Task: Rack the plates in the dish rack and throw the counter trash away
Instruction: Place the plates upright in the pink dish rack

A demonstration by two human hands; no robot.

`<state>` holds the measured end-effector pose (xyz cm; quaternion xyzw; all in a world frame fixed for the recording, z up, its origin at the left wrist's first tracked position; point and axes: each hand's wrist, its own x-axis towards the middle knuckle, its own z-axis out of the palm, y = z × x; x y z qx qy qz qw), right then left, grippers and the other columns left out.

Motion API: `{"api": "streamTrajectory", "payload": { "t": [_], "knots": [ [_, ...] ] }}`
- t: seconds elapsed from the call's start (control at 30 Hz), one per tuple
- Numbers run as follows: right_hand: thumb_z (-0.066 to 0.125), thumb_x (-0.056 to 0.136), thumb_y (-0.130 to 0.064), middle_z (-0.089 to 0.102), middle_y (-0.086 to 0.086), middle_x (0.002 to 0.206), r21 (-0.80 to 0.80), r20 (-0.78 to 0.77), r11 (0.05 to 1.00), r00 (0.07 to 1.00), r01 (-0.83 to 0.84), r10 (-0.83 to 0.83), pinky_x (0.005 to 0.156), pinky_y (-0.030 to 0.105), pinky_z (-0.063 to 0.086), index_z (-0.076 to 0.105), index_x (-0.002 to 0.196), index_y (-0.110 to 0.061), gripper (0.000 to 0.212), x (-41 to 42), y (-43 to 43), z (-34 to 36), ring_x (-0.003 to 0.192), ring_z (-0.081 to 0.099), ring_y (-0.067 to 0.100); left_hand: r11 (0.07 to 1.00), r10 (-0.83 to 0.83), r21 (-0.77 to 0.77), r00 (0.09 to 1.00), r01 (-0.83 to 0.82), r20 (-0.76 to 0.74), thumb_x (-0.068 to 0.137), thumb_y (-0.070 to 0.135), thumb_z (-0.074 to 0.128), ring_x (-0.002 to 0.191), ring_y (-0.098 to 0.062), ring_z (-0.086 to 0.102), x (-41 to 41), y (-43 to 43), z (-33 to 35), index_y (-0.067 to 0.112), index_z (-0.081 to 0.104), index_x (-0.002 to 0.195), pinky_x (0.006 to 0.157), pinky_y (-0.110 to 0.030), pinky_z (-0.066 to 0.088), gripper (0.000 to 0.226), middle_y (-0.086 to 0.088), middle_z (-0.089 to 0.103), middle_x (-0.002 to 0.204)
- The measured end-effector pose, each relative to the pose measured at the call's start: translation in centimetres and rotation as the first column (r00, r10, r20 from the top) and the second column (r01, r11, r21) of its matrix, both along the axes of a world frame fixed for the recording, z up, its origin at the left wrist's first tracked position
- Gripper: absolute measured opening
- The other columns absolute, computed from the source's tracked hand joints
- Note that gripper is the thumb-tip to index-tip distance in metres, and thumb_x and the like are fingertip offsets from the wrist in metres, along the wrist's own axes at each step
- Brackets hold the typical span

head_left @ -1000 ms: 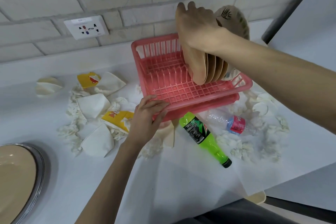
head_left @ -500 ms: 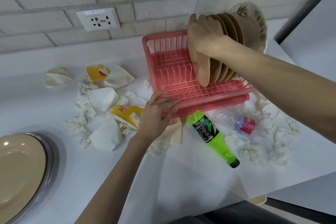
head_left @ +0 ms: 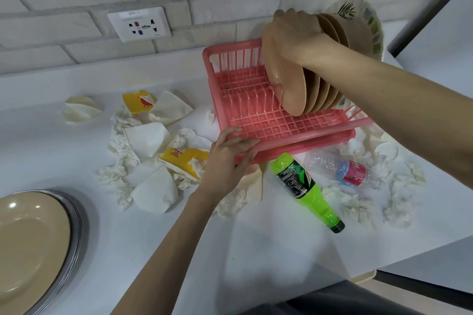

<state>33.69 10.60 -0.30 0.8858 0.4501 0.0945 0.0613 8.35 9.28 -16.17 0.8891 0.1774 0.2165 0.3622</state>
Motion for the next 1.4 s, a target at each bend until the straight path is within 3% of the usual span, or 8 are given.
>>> {"api": "streamTrajectory", "payload": {
  "t": [0.33, 0.57, 0.67, 0.73, 0.8, 0.87, 1.2, 1.4],
  "knots": [
    [0.045, 0.099, -0.006, 0.046, 0.025, 0.125, 0.006, -0.089, 0.998, 0.994, -0.068, 0.068, 0.074, 0.036, 0.038, 0.045, 0.131, 0.001, 0.033, 0.0, -1.0, 0.2, 0.104, 0.054, 0.04, 1.0, -0.018, -0.015, 1.0, 0.018, 0.009, 0.096, 0.041, 0.048, 0.132, -0.014, 0.038, -0.1, 0.1, 0.1, 0.022, 0.069, 0.125, 0.103, -0.051, 0.042, 0.04, 0.012, 0.07, 0.116],
    [0.04, 0.099, 0.001, 0.044, 0.026, 0.123, -0.02, -0.128, 0.993, 0.986, -0.112, 0.109, 0.072, 0.032, 0.036, 0.058, 0.11, 0.005, 0.021, -0.7, -1.6, 0.8, 0.074, 0.041, 0.025, 1.0, -0.024, 0.001, 1.0, 0.024, 0.02, 0.096, 0.037, 0.052, 0.131, -0.013, 0.039, -0.1, 0.1, 0.0, 0.02, 0.069, 0.124, 0.102, -0.05, 0.043, 0.037, 0.012, 0.07, 0.115],
    [0.042, 0.096, 0.005, 0.042, 0.026, 0.131, -0.003, -0.06, 0.993, 0.991, -0.118, 0.118, 0.075, 0.037, 0.04, 0.059, 0.11, 0.008, 0.022, -0.6, -1.4, 0.4, 0.096, 0.05, 0.035, 0.999, -0.034, 0.002, 0.999, 0.034, 0.018, 0.096, 0.037, 0.052, 0.131, -0.014, 0.039, -0.1, 0.2, -0.1, 0.02, 0.069, 0.124, 0.102, -0.049, 0.042, 0.037, 0.011, 0.07, 0.115],
    [0.046, 0.094, 0.005, 0.039, 0.026, 0.138, -0.002, 0.0, 0.991, 0.991, -0.131, 0.131, 0.093, 0.045, 0.043, 0.059, 0.114, 0.009, 0.024, 0.0, -1.2, -0.3, 0.117, 0.046, 0.042, 0.999, -0.035, 0.001, 0.999, 0.035, 0.019, 0.096, 0.038, 0.051, 0.131, -0.014, 0.039, -0.1, 0.2, -0.1, 0.02, 0.069, 0.124, 0.104, -0.047, 0.042, 0.038, 0.011, 0.07, 0.116],
    [0.049, 0.094, 0.002, 0.037, 0.026, 0.142, -0.027, 0.042, 0.989, 0.988, -0.148, 0.149, 0.112, 0.05, 0.031, 0.059, 0.118, 0.009, 0.027, 0.9, -1.0, -0.8, 0.13, 0.037, 0.043, 1.0, -0.029, 0.001, 0.999, 0.029, 0.026, 0.096, 0.037, 0.051, 0.131, -0.014, 0.039, -0.1, 0.2, 0.0, 0.019, 0.069, 0.124, 0.105, -0.044, 0.041, 0.038, 0.01, 0.071, 0.115],
    [0.048, 0.094, 0.0, 0.036, 0.028, 0.144, -0.061, 0.07, 0.985, 0.984, -0.163, 0.167, 0.119, 0.052, 0.017, 0.057, 0.122, 0.007, 0.031, 1.6, -0.9, -1.2, 0.137, 0.031, 0.042, 1.0, -0.029, -0.002, 0.999, 0.029, 0.03, 0.095, 0.037, 0.052, 0.13, -0.014, 0.039, -0.1, 0.2, 0.1, 0.019, 0.069, 0.124, 0.106, -0.041, 0.04, 0.038, 0.01, 0.071, 0.114],
    [0.047, 0.094, 0.0, 0.032, 0.028, 0.148, -0.099, 0.038, 0.983, 0.987, -0.154, 0.158, 0.119, 0.058, 0.009, 0.042, 0.139, 0.0, 0.046, 2.4, -1.7, -1.3, 0.144, 0.018, 0.042, 0.999, -0.034, 0.017, 0.999, 0.034, -0.024, 0.095, 0.04, 0.052, 0.13, -0.015, 0.04, -0.2, 0.1, 0.8, 0.019, 0.067, 0.127, 0.107, -0.04, 0.039, 0.041, 0.008, 0.071, 0.113],
    [0.051, 0.092, -0.006, 0.025, 0.025, 0.152, -0.038, 0.011, 0.98, 0.981, -0.195, 0.196, 0.12, 0.056, 0.005, 0.033, 0.146, -0.005, 0.057, 1.0, -2.5, -0.4, 0.147, 0.009, 0.039, 0.999, -0.04, 0.013, 0.998, 0.041, -0.039, 0.095, 0.033, 0.059, 0.131, -0.016, 0.046, -1.0, 0.2, 1.9, 0.019, 0.057, 0.139, 0.107, -0.043, 0.043, 0.047, 0.003, 0.065, 0.128]
  ]
}}
